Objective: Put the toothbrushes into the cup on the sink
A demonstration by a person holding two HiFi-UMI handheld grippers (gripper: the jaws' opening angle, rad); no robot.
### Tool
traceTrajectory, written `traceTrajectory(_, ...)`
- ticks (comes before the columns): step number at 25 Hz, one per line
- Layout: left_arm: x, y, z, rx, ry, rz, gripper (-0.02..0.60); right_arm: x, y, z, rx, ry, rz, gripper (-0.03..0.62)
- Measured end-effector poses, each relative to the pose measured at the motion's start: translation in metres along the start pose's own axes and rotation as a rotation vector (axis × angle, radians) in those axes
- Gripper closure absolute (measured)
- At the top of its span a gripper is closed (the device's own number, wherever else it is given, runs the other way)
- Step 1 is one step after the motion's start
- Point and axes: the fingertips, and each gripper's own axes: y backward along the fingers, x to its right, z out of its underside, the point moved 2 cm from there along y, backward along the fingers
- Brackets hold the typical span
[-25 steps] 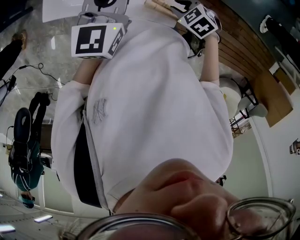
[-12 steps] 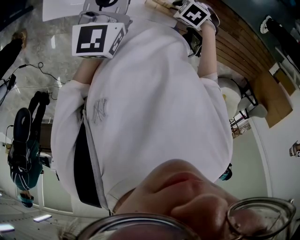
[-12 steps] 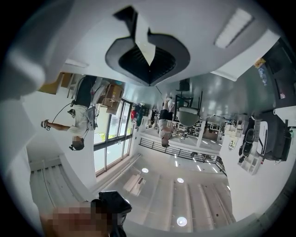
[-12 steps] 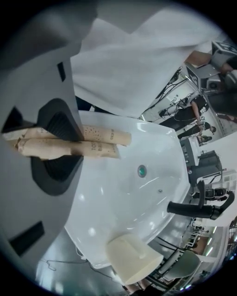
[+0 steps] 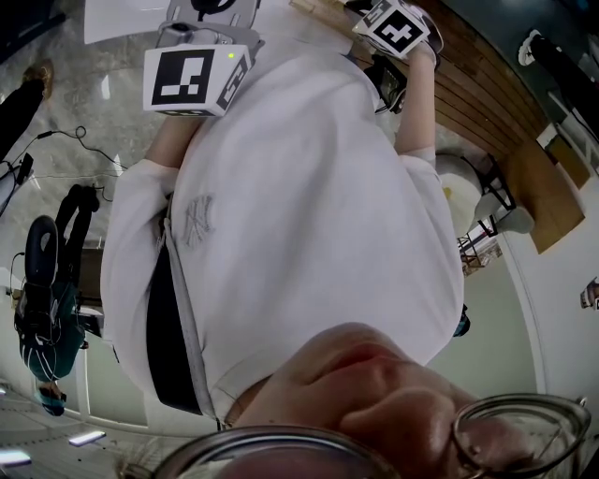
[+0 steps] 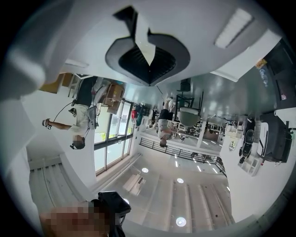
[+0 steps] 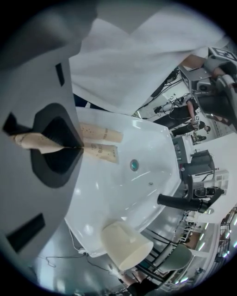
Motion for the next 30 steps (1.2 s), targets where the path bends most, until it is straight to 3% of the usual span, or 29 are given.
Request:
traceTrajectory(15,0.046,0.001,0.004,0.006,-0.019,0.064,0.576,0.007,0.057,0.009,0.265,-0.092,0.193,0.582)
traceTrajectory(21,0.044,0.004,0.005,0.002,-0.026,0.102,0.577,0.007,0.07,-0.004,0.335,-0.137,0.26,0.582)
traceTrajectory(30,0.034,-0.009,0.003,0.0,-0.04,0.142,0.576,0.036,0.105,-0.027,0.615,-0.267,0.417,0.582)
